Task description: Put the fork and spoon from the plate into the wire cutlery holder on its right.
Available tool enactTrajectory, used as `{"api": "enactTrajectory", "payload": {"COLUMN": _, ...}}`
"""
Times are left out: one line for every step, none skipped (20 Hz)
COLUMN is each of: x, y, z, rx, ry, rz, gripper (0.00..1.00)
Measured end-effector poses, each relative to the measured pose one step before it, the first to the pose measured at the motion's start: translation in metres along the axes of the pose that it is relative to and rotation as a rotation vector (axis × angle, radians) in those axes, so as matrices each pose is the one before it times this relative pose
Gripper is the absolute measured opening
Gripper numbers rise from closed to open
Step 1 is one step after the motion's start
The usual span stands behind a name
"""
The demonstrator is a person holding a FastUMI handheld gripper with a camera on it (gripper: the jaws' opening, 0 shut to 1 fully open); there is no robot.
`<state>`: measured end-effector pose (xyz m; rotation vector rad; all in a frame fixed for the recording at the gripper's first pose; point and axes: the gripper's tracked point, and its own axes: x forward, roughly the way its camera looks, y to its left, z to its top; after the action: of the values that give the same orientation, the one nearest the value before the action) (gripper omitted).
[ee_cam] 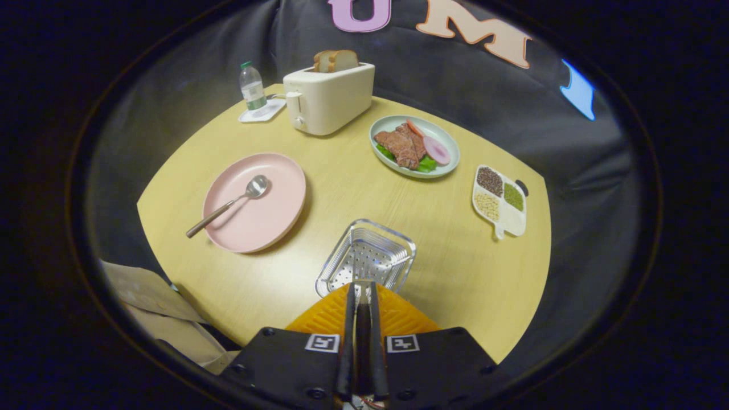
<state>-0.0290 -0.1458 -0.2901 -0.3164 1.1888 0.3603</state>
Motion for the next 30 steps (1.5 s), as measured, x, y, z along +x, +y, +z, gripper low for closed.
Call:
{"api": "enactTrajectory", "payload": {"x": -0.00237, "y": 0.00228, "z": 0.00279, "rx": 0.01204, "ry": -0.01287, "rz": 0.00367, "gripper": 0.32}}
{"api": "enactTrajectory", "payload": {"x": 0.00001, "y": 0.00211, "z": 0.00355, "rx": 0.01503, "ry": -0.01985, "rz": 0.00130, "gripper": 0.39}}
{"api": "enactTrajectory", "payload": {"x": -0.00428, "y": -0.00098, "z": 0.00465, "rx": 0.00903, "ry": -0.02017, "rz": -0.00901, "gripper": 0.40}}
{"api": "enactTrajectory", "payload": {"x": -0.00269, "y": 0.00105, "z": 0.00447, "rx": 0.01247, "ry": -0.02350, "rz": -0.00770, "gripper": 0.50}}
{"api": "enactTrajectory", "payload": {"x": -0.00234, "y": 0.00277, "z": 0.00503, "rx": 0.01864, "ry": -0.02910, "rz": -0.00461, "gripper": 0.60}}
{"api": "enactTrajectory", "payload": {"x": -0.00402, "y": 0.00189, "z": 0.00572, "rx": 0.02047, "ry": -0.02712, "rz": -0.01322, "gripper": 0.71}}
{"api": "enactTrajectory", "payload": {"x": -0.00039, "y": 0.00230, "z": 0.00253, "rx": 0.02157, "ry": -0.02696, "rz": -0.01152, "gripper": 0.81}}
{"api": "enactTrajectory", "payload": {"x": -0.00273, "y": 0.00292, "z": 0.00458, "rx": 0.02366, "ry": -0.02880, "rz": -0.01621, "gripper": 0.92}}
{"api": "enactTrajectory", "payload": {"x": -0.00143, "y": 0.00307, "z": 0.00432, "rx": 0.02389, "ry": -0.02965, "rz": -0.01641, "gripper": 1.00}}
{"api": "enactTrajectory", "payload": {"x": -0.00211, "y": 0.00447, "z": 0.00496, "rx": 0.02480, "ry": -0.03245, "rz": -0.01571, "gripper": 1.00}}
{"api": "enactTrajectory", "payload": {"x": -0.00208, "y": 0.00426, "z": 0.00342, "rx": 0.02309, "ry": -0.02680, "rz": -0.01382, "gripper": 1.00}}
{"api": "enactTrajectory", "payload": {"x": -0.00240, "y": 0.00566, "z": 0.00426, "rx": 0.02441, "ry": -0.03009, "rz": -0.01286, "gripper": 1.00}}
{"api": "enactTrajectory", "payload": {"x": -0.00214, "y": 0.00625, "z": 0.00295, "rx": 0.02434, "ry": -0.02679, "rz": -0.01483, "gripper": 1.00}}
{"api": "enactTrajectory", "payload": {"x": -0.00054, "y": 0.00643, "z": 0.00195, "rx": 0.02173, "ry": -0.01859, "rz": -0.01231, "gripper": 1.00}}
{"api": "enactTrajectory", "payload": {"x": -0.00092, "y": 0.00538, "z": -0.00021, "rx": 0.01733, "ry": -0.01943, "rz": -0.01819, "gripper": 1.00}}
{"api": "enactTrajectory", "payload": {"x": -0.00022, "y": 0.00477, "z": 0.00114, "rx": 0.01480, "ry": -0.01832, "rz": -0.02015, "gripper": 1.00}}
{"api": "enactTrajectory", "payload": {"x": 0.00014, "y": 0.00727, "z": 0.00103, "rx": 0.01863, "ry": -0.01997, "rz": -0.01574, "gripper": 1.00}}
{"api": "enactTrajectory", "payload": {"x": 0.00087, "y": 0.00877, "z": 0.00162, "rx": 0.02051, "ry": -0.02061, "rz": -0.00747, "gripper": 1.00}}
{"api": "enactTrajectory", "payload": {"x": 0.00059, "y": 0.00767, "z": 0.00159, "rx": 0.02203, "ry": -0.02216, "rz": -0.01149, "gripper": 1.00}}
{"api": "enactTrajectory", "payload": {"x": 0.00014, "y": 0.00690, "z": 0.00299, "rx": 0.02126, "ry": -0.02955, "rz": -0.01171, "gripper": 1.00}}
{"api": "enactTrajectory", "payload": {"x": 0.00150, "y": 0.00646, "z": 0.00182, "rx": 0.01827, "ry": -0.02568, "rz": -0.01371, "gripper": 1.00}}
{"api": "enactTrajectory", "payload": {"x": 0.00035, "y": 0.00591, "z": -0.00080, "rx": 0.01317, "ry": -0.01397, "rz": -0.00844, "gripper": 1.00}}
{"api": "enactTrajectory", "payload": {"x": 0.00185, "y": 0.00801, "z": -0.00390, "rx": 0.01365, "ry": -0.01022, "rz": -0.00236, "gripper": 1.00}}
{"api": "enactTrajectory", "payload": {"x": 0.00227, "y": 0.00893, "z": -0.00520, "rx": 0.00846, "ry": -0.00113, "rz": 0.00000, "gripper": 1.00}}
{"api": "enactTrajectory", "payload": {"x": 0.00239, "y": 0.00803, "z": -0.00574, "rx": 0.00372, "ry": -0.01090, "rz": -0.00338, "gripper": 1.00}}
{"api": "enactTrajectory", "payload": {"x": 0.00286, "y": 0.00837, "z": -0.00749, "rx": -0.00280, "ry": -0.00117, "rz": -0.00545, "gripper": 1.00}}
{"api": "enactTrajectory", "payload": {"x": 0.00218, "y": 0.00964, "z": -0.01020, "rx": -0.00194, "ry": 0.00047, "rz": 0.00204, "gripper": 1.00}}
{"api": "enactTrajectory", "payload": {"x": 0.00149, "y": 0.01186, "z": -0.01127, "rx": -0.00350, "ry": 0.01172, "rz": 0.00899, "gripper": 1.00}}
{"api": "enactTrajectory", "payload": {"x": 0.00332, "y": 0.01082, "z": -0.01368, "rx": -0.01027, "ry": 0.02085, "rz": 0.00693, "gripper": 1.00}}
{"api": "enactTrajectory", "payload": {"x": 0.00317, "y": 0.00785, "z": -0.00991, "rx": -0.00916, "ry": 0.01191, "rz": -0.00082, "gripper": 1.00}}
